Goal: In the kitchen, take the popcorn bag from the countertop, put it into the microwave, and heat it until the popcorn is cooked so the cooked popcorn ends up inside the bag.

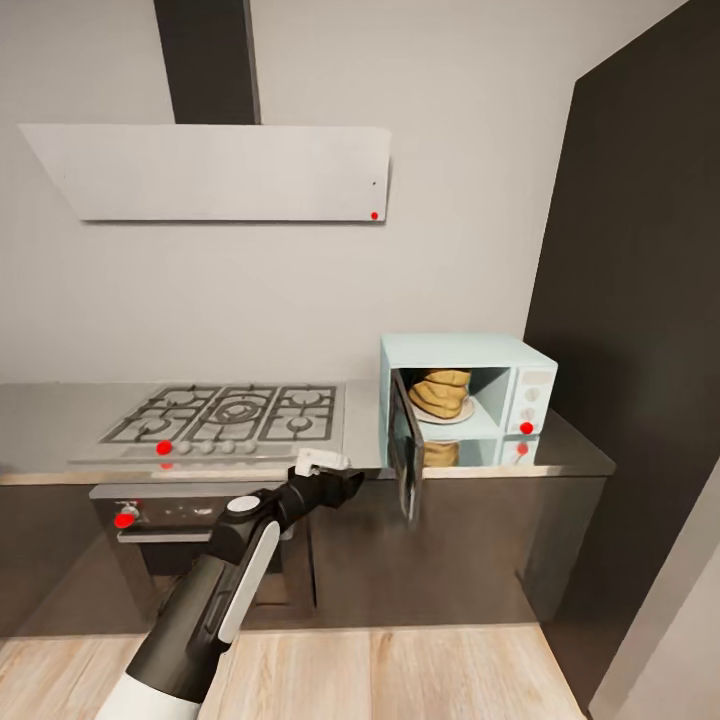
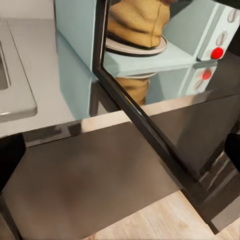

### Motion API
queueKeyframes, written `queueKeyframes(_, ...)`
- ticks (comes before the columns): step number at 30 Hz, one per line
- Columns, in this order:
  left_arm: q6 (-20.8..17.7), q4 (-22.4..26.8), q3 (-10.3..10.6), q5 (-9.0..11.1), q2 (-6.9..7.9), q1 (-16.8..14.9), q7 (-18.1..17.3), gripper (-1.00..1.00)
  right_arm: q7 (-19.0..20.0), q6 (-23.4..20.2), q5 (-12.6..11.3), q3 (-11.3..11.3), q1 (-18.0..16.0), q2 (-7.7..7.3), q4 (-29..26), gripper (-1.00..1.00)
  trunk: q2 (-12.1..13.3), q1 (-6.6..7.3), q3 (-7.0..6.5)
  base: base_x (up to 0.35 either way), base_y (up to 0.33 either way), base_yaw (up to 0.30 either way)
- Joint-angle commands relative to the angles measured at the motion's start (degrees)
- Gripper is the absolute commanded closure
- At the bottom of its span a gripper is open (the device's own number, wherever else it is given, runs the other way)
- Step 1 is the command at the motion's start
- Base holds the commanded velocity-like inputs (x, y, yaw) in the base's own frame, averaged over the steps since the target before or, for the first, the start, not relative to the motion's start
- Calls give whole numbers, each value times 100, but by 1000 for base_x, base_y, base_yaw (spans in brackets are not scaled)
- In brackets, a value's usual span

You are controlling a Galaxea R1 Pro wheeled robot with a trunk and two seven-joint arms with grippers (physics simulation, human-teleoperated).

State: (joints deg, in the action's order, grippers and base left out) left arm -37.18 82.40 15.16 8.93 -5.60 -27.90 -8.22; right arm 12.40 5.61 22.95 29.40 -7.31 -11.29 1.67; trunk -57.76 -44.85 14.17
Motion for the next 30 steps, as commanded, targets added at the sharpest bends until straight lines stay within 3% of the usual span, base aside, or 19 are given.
queueKeyframes(1,-25,4,-4,38,-2,-4,-2,-100,8,34,46,48,-7,-5,18,-100,-5,-4,8,322,0,0)
queueKeyframes(9,-17,4,14,72,-14,-4,-81,-100,0,110,1,59,-7,-5,18,-100,-5,-4,6,173,0,-36)
queueKeyframes(15,-9,-1,308,83,-20,-4,-92,-100,-1,115,-9,74,-7,-5,18,-100,-5,-4,-6,6,0,-214)
queueKeyframes(22,-8,-4,347,92,-20,-4,-92,-100,-1,115,-10,74,-7,-5,18,-100,-5,-4,-14,0,0,-233)
queueKeyframes(30,398,-109,349,97,-11,-4,-92,-100,-1,115,-5,75,-7,-5,18,-100,-5,-4,-14,0,0,-168)
